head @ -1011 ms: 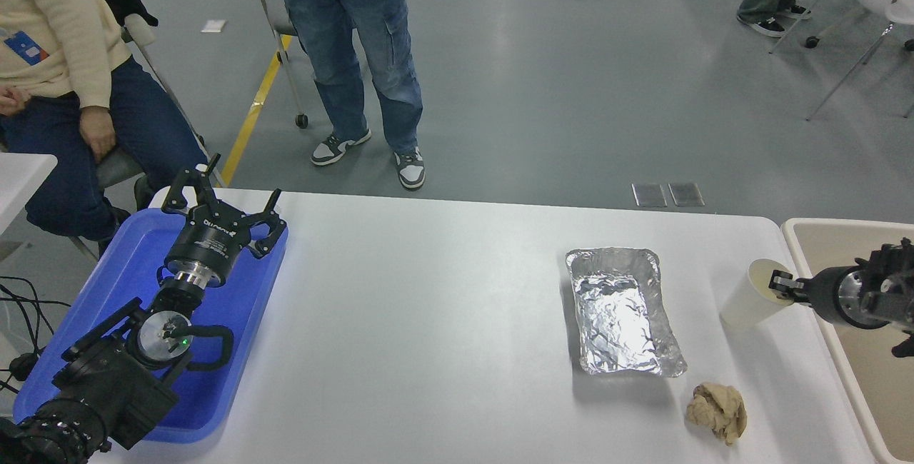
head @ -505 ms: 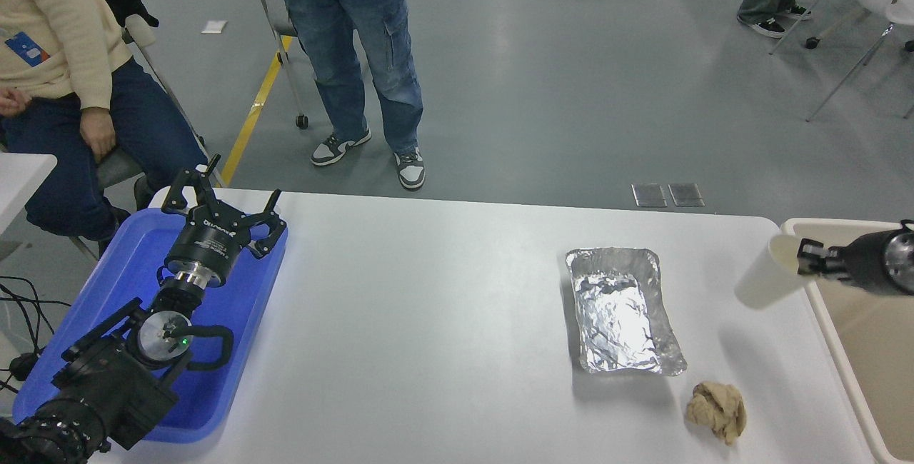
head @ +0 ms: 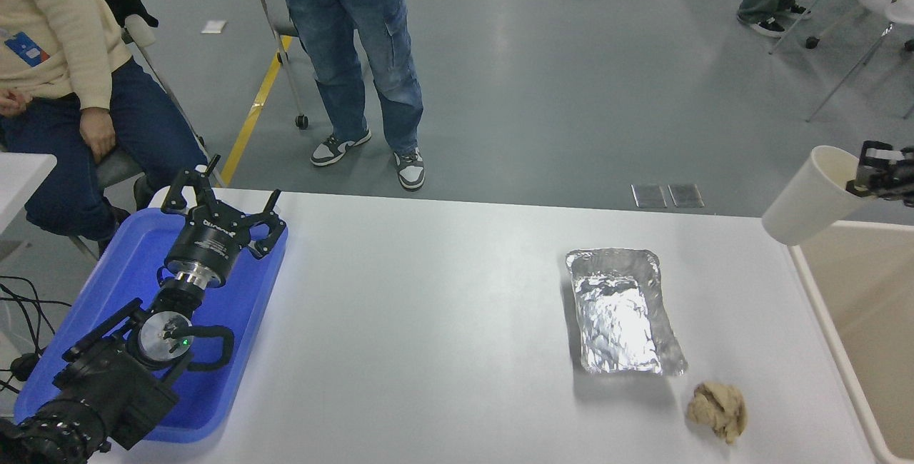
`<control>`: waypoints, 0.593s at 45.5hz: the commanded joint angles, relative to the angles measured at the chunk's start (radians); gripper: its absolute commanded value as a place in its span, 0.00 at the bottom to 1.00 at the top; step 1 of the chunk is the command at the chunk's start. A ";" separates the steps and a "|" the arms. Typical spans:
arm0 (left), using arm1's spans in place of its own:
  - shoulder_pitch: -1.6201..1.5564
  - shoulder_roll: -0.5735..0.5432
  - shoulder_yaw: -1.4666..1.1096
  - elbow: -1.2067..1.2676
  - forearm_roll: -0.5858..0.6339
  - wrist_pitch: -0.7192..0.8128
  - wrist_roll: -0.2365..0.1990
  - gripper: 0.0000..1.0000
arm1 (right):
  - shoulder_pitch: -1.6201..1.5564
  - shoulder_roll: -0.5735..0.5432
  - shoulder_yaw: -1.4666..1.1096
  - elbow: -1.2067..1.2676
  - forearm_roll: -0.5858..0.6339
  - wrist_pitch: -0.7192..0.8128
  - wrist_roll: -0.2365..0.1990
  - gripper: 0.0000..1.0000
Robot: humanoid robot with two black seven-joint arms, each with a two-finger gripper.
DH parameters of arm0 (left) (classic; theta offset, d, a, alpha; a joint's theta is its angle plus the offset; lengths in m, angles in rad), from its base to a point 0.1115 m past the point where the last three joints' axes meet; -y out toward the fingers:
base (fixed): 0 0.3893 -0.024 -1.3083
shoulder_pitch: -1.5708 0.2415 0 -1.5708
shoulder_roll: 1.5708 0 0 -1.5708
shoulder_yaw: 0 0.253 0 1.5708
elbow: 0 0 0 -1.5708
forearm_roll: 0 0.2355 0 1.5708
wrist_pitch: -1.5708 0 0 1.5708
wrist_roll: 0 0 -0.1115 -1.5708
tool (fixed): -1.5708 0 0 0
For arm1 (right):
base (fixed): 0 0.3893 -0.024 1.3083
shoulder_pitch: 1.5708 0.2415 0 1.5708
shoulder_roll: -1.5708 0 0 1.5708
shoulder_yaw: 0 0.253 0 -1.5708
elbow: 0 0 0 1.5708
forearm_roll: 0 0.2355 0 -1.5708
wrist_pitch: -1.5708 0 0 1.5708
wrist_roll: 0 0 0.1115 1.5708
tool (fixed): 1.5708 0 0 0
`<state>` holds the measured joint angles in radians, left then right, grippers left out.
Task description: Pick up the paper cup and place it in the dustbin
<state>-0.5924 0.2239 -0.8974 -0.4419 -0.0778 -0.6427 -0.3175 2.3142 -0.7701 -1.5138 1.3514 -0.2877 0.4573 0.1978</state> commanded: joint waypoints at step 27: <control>0.000 0.000 0.000 0.000 0.000 0.000 0.000 1.00 | 0.402 0.023 -0.223 0.095 0.007 0.084 0.000 0.00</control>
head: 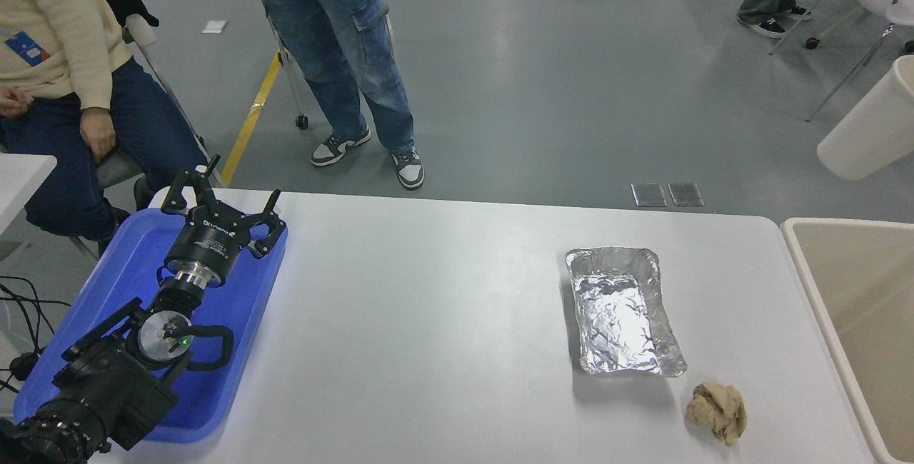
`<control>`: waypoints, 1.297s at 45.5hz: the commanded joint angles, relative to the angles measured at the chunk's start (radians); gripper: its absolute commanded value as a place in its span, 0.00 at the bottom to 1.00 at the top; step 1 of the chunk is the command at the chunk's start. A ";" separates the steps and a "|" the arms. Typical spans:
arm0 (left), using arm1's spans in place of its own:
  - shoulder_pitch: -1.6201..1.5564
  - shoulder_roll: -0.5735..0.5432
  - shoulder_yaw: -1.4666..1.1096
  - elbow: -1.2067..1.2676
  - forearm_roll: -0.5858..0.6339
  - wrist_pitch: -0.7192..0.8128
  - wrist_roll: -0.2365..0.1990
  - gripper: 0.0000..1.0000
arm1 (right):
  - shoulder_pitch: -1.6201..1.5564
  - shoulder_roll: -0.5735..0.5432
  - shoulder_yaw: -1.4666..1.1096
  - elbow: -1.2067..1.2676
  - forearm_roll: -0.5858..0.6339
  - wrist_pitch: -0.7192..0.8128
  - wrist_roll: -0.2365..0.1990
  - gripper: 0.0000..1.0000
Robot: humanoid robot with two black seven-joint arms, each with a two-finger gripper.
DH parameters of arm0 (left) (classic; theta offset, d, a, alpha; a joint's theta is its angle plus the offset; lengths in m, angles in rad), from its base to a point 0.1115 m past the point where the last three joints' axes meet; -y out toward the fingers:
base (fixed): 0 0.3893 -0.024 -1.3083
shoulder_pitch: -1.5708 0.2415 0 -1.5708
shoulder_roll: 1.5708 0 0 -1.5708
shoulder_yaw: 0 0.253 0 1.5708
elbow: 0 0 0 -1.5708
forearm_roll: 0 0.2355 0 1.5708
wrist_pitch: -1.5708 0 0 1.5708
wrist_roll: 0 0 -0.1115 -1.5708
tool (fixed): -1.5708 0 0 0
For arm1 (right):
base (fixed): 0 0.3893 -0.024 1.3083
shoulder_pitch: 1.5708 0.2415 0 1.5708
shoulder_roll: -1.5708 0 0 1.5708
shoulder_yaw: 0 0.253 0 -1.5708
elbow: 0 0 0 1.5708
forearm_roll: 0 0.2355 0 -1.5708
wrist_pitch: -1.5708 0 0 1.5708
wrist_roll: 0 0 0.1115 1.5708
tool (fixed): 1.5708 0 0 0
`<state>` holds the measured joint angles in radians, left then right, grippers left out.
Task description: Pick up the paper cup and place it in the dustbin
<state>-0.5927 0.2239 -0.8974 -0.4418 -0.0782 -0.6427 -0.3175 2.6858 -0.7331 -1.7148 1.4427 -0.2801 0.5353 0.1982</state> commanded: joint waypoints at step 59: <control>0.001 0.000 0.000 0.000 0.000 0.000 0.000 1.00 | -0.627 -0.348 0.226 -0.567 -0.060 -0.034 -0.003 0.00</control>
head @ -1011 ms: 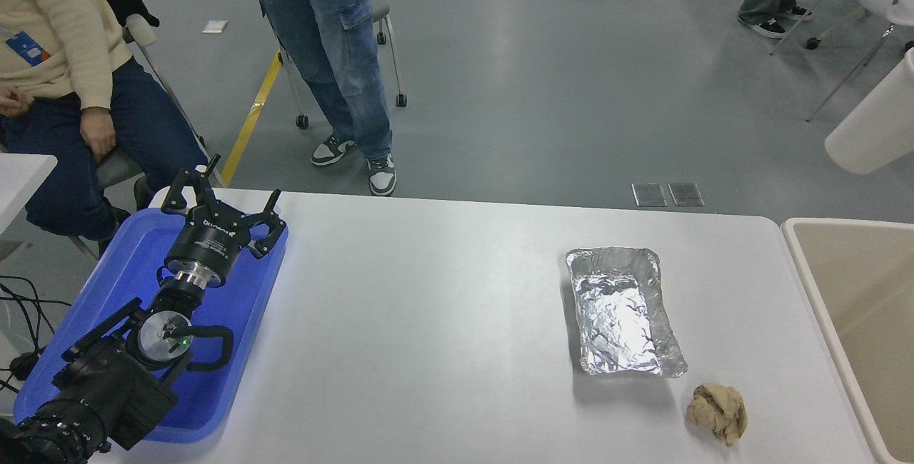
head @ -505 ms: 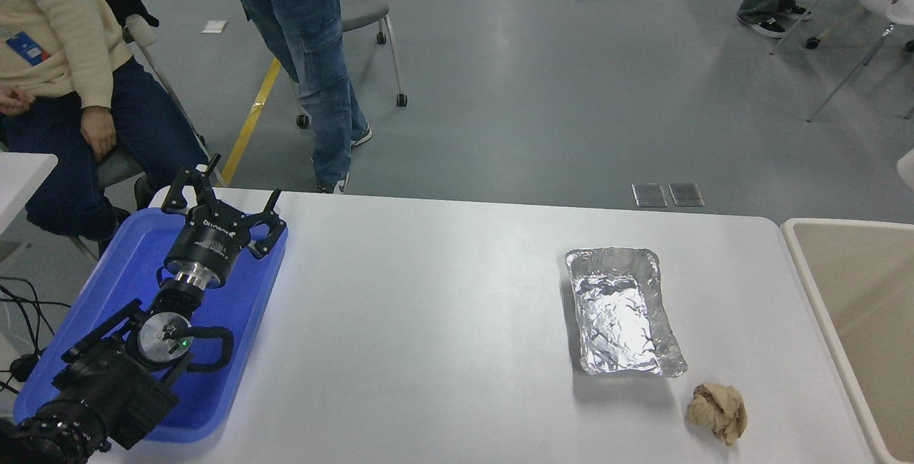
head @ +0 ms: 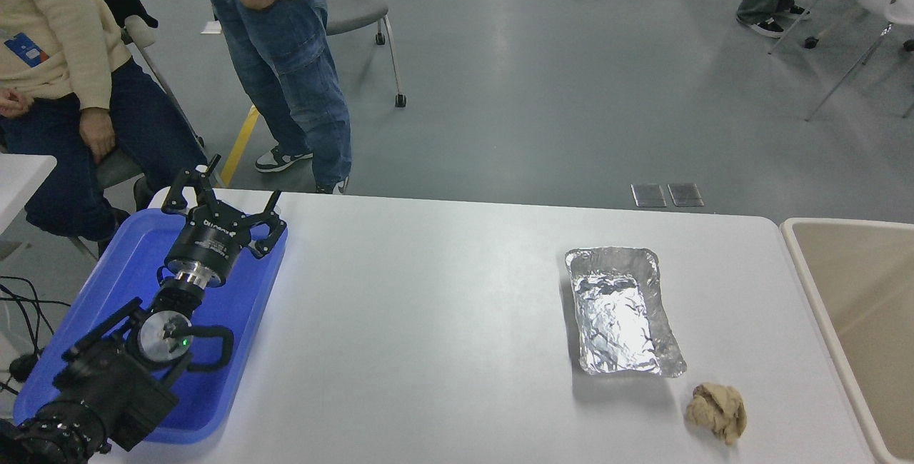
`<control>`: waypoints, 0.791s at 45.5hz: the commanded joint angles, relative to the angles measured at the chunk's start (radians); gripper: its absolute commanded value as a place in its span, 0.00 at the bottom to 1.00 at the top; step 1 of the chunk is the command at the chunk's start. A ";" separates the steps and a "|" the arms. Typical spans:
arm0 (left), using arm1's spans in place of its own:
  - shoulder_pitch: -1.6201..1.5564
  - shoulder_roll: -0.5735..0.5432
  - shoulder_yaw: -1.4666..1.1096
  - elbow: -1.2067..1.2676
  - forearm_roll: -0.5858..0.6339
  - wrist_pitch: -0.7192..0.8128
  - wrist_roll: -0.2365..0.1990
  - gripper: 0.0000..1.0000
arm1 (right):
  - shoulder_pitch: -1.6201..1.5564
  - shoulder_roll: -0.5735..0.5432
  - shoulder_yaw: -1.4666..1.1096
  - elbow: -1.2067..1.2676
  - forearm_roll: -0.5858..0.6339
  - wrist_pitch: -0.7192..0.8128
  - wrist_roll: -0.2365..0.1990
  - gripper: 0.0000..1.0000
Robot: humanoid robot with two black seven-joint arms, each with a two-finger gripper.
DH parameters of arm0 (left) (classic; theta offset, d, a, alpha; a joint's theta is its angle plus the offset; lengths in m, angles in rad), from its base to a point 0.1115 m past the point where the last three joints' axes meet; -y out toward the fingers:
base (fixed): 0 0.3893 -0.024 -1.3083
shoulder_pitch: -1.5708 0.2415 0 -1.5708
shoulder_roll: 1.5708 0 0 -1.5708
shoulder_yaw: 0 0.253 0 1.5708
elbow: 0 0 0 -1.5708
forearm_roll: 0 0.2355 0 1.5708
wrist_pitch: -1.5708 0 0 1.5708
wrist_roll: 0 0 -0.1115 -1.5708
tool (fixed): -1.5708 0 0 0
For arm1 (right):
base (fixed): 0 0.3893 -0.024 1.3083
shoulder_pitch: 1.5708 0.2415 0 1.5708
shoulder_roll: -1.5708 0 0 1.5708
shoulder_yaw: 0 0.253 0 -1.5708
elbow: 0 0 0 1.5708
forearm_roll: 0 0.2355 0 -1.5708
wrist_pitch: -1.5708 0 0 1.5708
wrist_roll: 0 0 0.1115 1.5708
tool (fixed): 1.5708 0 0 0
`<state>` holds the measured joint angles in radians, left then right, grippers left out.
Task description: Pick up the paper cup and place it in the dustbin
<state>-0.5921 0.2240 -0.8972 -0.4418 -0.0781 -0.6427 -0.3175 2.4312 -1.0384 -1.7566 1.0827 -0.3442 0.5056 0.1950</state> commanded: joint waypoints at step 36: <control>0.000 0.000 0.000 0.000 0.000 0.000 0.000 1.00 | -1.615 0.271 1.241 -0.997 0.030 -0.114 -0.071 0.00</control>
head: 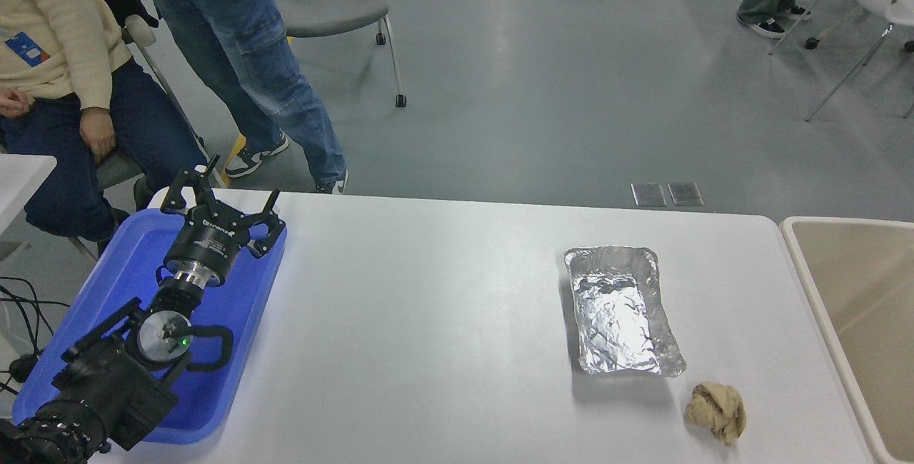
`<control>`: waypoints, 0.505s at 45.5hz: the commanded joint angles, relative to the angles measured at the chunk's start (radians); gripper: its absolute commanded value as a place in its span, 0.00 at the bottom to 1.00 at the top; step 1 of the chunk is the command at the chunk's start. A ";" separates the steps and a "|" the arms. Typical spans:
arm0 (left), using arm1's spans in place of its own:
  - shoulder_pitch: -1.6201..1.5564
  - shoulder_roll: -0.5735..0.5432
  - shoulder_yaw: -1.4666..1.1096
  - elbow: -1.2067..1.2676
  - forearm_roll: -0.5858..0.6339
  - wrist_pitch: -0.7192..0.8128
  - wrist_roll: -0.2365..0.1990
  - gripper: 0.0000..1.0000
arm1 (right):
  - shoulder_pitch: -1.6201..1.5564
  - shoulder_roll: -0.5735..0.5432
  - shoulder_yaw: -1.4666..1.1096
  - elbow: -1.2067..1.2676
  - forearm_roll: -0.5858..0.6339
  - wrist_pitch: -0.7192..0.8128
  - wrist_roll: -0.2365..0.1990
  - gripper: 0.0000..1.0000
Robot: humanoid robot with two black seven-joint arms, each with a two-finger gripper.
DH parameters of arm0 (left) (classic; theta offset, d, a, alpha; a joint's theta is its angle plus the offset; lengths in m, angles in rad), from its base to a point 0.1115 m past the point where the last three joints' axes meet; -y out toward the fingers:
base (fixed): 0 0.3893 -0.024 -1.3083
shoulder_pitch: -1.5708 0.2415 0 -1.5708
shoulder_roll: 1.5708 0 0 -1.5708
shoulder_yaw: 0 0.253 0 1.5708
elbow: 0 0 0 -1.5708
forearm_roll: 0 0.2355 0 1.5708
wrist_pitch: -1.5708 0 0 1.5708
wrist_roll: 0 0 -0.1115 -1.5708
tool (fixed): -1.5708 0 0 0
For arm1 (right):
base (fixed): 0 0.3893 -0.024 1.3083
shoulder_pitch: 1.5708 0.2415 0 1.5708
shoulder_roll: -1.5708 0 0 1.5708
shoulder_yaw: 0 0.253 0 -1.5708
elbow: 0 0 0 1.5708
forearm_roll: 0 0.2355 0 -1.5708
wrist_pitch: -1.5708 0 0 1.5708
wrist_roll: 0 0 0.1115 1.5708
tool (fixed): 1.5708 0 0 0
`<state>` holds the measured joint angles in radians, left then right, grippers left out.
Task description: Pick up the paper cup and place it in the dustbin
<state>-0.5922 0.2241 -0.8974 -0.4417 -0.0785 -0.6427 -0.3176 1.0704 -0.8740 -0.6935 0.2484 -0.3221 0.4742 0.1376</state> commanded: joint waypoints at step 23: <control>0.000 0.000 0.000 0.000 0.000 0.000 0.000 1.00 | -0.425 0.204 0.229 -0.164 0.118 -0.327 -0.056 0.00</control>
<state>-0.5921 0.2240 -0.8972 -0.4417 -0.0780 -0.6427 -0.3175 0.7199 -0.7102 -0.4926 0.0993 -0.2374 0.2443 0.0951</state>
